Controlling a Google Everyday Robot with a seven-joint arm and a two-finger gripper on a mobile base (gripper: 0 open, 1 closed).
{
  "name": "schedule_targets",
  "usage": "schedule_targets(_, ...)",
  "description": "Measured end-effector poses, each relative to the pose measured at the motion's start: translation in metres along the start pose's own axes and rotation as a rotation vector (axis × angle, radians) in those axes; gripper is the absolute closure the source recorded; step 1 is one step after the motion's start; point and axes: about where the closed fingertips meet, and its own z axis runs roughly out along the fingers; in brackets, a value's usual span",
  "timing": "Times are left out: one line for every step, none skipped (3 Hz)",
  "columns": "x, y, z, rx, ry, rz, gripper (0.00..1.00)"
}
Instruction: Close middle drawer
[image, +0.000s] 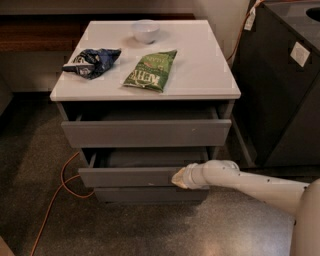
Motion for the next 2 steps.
schedule_targets(-0.001,-0.014,0.002,0.009,-0.005,-0.002,1.00)
schedule_targets(-0.004,-0.042,0.009,0.029,-0.011,-0.009,1.00)
